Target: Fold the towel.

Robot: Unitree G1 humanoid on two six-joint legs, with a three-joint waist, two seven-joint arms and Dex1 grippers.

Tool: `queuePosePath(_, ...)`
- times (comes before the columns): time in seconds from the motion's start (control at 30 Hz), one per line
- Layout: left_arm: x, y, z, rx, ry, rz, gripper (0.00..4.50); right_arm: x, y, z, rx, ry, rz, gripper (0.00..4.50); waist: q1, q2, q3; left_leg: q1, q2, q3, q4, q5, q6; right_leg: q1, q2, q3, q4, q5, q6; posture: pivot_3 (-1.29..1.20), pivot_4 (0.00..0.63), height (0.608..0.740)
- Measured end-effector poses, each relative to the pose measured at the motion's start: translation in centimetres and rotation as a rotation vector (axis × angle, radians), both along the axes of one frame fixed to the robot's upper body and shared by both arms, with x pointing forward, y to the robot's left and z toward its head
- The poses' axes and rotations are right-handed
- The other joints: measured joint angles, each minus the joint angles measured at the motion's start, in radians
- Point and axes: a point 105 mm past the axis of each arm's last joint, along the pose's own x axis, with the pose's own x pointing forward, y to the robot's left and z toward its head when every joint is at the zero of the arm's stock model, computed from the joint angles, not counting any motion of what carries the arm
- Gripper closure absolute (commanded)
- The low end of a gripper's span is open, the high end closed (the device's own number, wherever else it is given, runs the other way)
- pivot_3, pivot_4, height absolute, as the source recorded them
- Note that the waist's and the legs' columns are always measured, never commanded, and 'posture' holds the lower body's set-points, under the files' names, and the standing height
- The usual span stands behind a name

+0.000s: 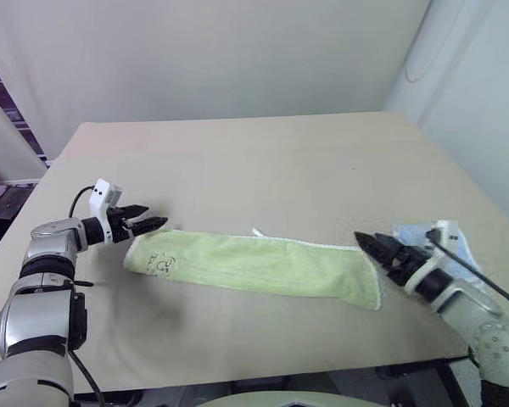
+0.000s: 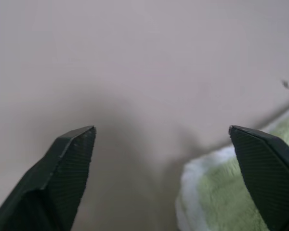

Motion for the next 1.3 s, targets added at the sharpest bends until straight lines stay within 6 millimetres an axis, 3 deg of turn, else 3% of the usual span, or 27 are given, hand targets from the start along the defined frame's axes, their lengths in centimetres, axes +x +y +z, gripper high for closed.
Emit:
queuePosePath(0.13, -0.2, -1.8, 1.3, -0.063, -0.017, -0.128, 0.00, -2.4, 2.3, 1.2, 0.237, 0.041, 0.149, 0.95, -0.004, 0.000, 0.000, 0.000, 0.000, 0.000, 0.000, 0.000, 0.000, 0.000, -0.001, 0.000, 0.000, 0.000, 0.000, 0.00, 0.000, 0.740)
queuePosePath(0.27, -0.8, -4.7, 2.1, -0.115, -0.029, -0.303, 0.00, -4.7, 4.2, 0.9, 0.449, 0.156, 0.255, 0.95, -0.008, -0.001, -0.001, 0.000, 0.000, 0.000, 0.000, 0.000, 0.001, 0.001, -0.002, 0.001, 0.000, 0.000, -0.001, 0.00, 0.000, 0.740)
queuePosePath(0.43, -2.8, -7.0, 0.3, -0.113, 0.022, -0.448, 0.00, -7.9, 6.6, -1.2, 0.575, 0.350, 0.322, 0.95, -0.015, 0.000, -0.002, 0.000, 0.001, 0.000, 0.000, 0.000, 0.001, 0.000, -0.002, 0.001, 0.000, 0.001, -0.002, 0.00, 0.000, 0.740)
queuePosePath(0.6, -3.8, -7.6, -0.8, -0.104, 0.058, -0.490, 0.00, -9.2, 6.7, -3.6, 0.564, 0.498, 0.277, 0.95, -0.008, 0.000, -0.002, 0.000, 0.001, 0.000, 0.000, 0.001, 0.002, 0.001, -0.003, 0.001, -0.002, 0.002, -0.003, 0.00, 0.000, 0.740)
queuePosePath(0.9, -3.9, -8.3, -1.3, -0.094, 0.056, -0.504, 0.00, -6.8, 3.7, -6.7, 0.514, 0.600, 0.031, 0.95, -0.008, 0.000, -0.002, -0.001, 0.001, 0.001, 0.000, 0.001, 0.002, 0.000, -0.003, 0.001, -0.003, 0.002, -0.004, 0.00, 0.000, 0.740)
queuePosePath(1.23, -3.6, -8.2, -1.5, -0.073, 0.040, -0.478, 0.00, -3.8, 1.7, -6.6, 0.530, 0.545, -0.092, 0.95, -0.008, 0.000, -0.003, -0.001, 0.001, 0.001, 0.000, 0.003, 0.004, 0.001, -0.003, 0.001, -0.005, 0.004, -0.005, 0.00, 0.000, 0.740)
queuePosePath(1.3, -3.6, -8.2, -1.6, -0.070, 0.039, -0.470, 0.00, -3.4, 1.4, -6.3, 0.530, 0.528, -0.105, 1.32, -0.007, 0.000, -0.002, -0.001, 0.001, 0.001, 0.000, 0.003, 0.004, 0.001, -0.003, 0.001, -0.005, 0.004, -0.004, 0.00, 0.000, 0.740)
